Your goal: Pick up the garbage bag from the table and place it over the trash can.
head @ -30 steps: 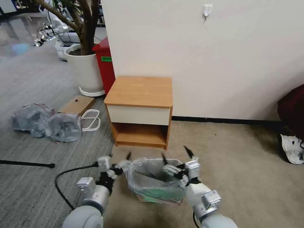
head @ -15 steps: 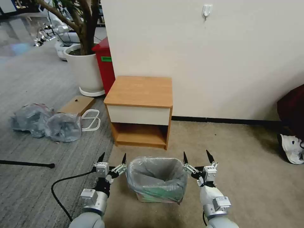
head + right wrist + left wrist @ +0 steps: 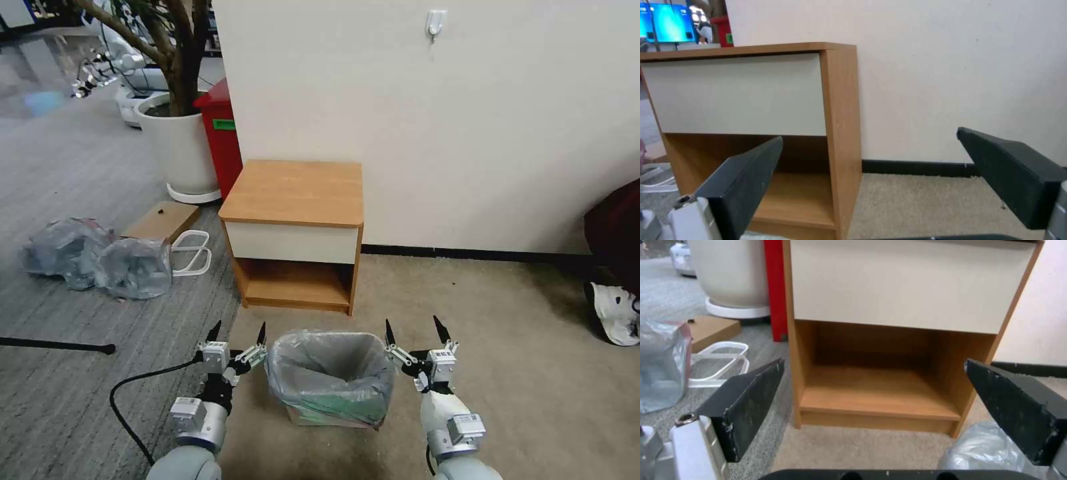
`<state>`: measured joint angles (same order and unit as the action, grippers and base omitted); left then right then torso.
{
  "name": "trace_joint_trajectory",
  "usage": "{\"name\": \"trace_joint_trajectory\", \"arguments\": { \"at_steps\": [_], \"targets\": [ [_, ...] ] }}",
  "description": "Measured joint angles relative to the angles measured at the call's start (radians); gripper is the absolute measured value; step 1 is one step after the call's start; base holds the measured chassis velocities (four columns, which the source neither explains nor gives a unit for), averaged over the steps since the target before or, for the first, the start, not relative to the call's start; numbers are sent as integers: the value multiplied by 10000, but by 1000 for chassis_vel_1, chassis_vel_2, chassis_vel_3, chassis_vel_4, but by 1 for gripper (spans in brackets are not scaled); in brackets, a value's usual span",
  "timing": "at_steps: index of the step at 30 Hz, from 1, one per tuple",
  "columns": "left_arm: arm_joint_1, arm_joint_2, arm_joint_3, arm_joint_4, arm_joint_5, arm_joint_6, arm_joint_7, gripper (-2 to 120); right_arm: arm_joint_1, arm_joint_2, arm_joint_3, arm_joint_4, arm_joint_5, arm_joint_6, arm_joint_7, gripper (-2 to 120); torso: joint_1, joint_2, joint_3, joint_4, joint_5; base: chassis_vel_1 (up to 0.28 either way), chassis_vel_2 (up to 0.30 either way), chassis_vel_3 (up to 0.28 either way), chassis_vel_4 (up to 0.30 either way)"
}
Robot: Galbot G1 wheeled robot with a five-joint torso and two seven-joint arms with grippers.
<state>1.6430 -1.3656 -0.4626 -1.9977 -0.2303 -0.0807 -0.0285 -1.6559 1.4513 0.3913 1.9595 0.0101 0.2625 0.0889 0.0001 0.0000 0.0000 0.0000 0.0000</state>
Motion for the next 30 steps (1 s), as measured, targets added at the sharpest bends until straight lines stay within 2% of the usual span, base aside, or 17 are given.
{"name": "trace_joint_trajectory", "arguments": {
  "at_steps": [30],
  "targets": [
    [2, 2, 1, -31, -20, 44, -27, 100, 1, -9, -12, 24, -1, -32, -15, 100, 0, 0, 0, 0, 0, 0, 0, 0, 0]
  ]
}}
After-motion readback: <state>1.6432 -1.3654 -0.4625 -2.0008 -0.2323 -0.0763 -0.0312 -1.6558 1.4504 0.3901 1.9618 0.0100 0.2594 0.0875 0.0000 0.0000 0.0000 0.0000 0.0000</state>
